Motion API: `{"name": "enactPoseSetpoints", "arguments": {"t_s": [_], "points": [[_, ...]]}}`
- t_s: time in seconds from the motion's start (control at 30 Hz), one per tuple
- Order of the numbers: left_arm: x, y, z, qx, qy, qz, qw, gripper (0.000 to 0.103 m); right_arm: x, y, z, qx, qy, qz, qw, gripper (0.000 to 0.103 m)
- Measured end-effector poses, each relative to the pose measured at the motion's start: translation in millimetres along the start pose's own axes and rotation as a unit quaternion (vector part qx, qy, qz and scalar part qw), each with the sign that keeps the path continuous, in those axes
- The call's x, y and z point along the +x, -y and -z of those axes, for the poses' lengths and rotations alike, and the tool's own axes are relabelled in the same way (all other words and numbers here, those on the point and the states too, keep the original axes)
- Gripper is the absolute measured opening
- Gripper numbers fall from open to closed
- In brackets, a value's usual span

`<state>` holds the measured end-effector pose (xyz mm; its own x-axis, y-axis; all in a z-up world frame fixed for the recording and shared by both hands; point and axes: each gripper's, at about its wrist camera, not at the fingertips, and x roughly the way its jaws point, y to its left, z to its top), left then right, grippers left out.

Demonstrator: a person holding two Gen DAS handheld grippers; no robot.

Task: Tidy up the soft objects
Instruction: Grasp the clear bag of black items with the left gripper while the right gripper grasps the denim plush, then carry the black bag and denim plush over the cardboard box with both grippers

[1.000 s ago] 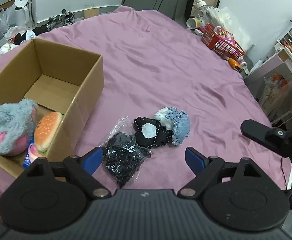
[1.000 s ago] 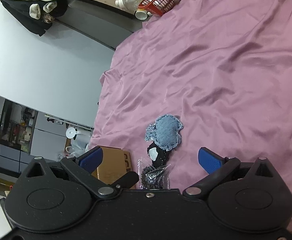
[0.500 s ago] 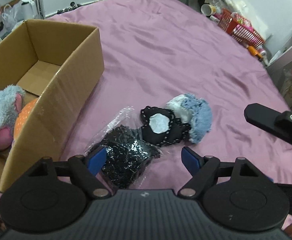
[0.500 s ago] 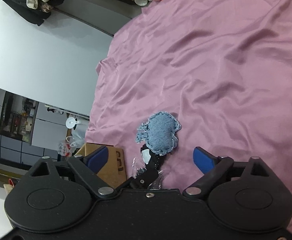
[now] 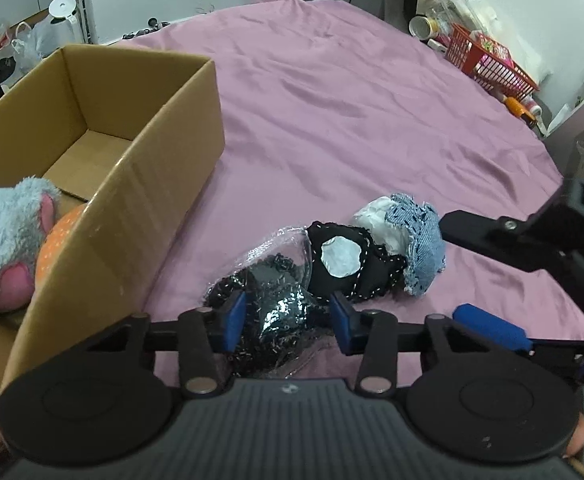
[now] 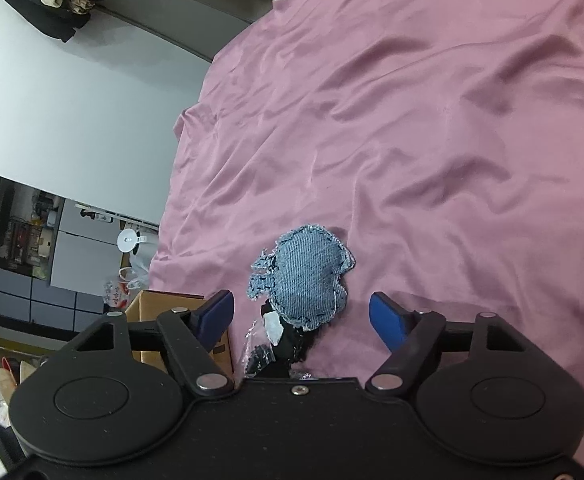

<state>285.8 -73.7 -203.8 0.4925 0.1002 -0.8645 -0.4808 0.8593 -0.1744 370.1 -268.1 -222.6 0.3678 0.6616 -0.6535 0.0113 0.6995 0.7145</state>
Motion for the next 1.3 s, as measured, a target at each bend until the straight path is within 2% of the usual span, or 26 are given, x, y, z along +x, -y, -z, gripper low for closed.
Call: {"name": "enactPoseSetpoints", "arguments": {"t_s": [0.07, 0.13, 0.17, 0.2, 0.23, 0.27, 0.3, 0.37, 0.47, 0.57, 0.67, 0.73, 0.8, 0.97, 1.13, 1.27, 1.3], "points": [[-3, -2, 1, -0.007, 0.004, 0.004, 1.0, 0.04, 3, -1, 1, -0.003, 0.0, 0.004, 1.0, 0.067], [-5, -4, -1, -0.016, 0.003, 0.012, 0.9998, 0.036, 7, -2, 3, -0.008, -0.003, 0.002, 1.0, 0.048], [-6, -5, -1, -0.019, 0.004, 0.016, 0.9997, 0.034, 9, -2, 3, -0.009, -0.005, 0.003, 1.0, 0.044], [-8, -6, -2, -0.019, 0.006, 0.017, 0.9997, 0.031, 11, -2, 3, -0.011, -0.008, 0.008, 1.0, 0.028], [-9, -6, -3, -0.019, 0.008, 0.02, 0.9996, 0.029, 13, -1, 3, -0.013, -0.01, 0.012, 1.0, 0.018], [-9, -7, -3, -0.021, 0.01, 0.023, 0.9995, 0.029, 13, 0, 4, -0.016, -0.01, 0.015, 1.0, 0.013], [-10, -8, -4, -0.023, 0.01, 0.026, 0.9993, 0.027, 12, -1, 4, -0.018, -0.01, 0.017, 1.0, 0.002], [-15, -10, -4, -0.028, 0.012, 0.033, 0.999, 0.026, 5, -2, 6, -0.021, -0.006, 0.019, 1.0, 0.0], [-25, -11, -3, -0.027, 0.024, 0.039, 0.9986, 0.026, -5, -9, 9, -0.033, 0.007, 0.005, 0.999, 0.0], [-36, -12, -3, -0.027, 0.032, 0.047, 0.998, 0.026, -11, -11, 11, -0.032, 0.011, 0.01, 0.999, 0.0], [-46, -14, -4, -0.031, 0.042, 0.052, 0.9973, 0.026, -8, -12, 8, -0.024, 0.012, 0.018, 0.999, 0.01], [-50, -16, -7, -0.036, 0.047, 0.056, 0.9967, 0.026, -8, -11, 7, -0.022, 0.021, 0.02, 0.999, 0.037], [-56, -19, -10, -0.044, 0.051, 0.063, 0.9957, 0.026, -7, -8, 6, -0.018, 0.031, 0.024, 0.999, 0.05], [-71, -22, -22, -0.045, 0.074, 0.075, 0.9934, 0.026, 5, -14, 8, -0.029, 0.02, 0.027, 0.999, 0.05], [-79, -21, -35, -0.041, 0.09, 0.081, 0.9918, 0.026, 13, -22, 10, -0.046, 0.03, 0.04, 0.998, 0.058], [-80, -20, -41, -0.04, 0.091, 0.083, 0.9916, 0.026, 23, -21, 7, -0.05, 0.033, 0.055, 0.997, 0.059], [-80, -20, -42, -0.039, 0.091, 0.084, 0.9915, 0.026, 26, -19, 7, -0.05, 0.027, 0.059, 0.997, 0.053]]}}
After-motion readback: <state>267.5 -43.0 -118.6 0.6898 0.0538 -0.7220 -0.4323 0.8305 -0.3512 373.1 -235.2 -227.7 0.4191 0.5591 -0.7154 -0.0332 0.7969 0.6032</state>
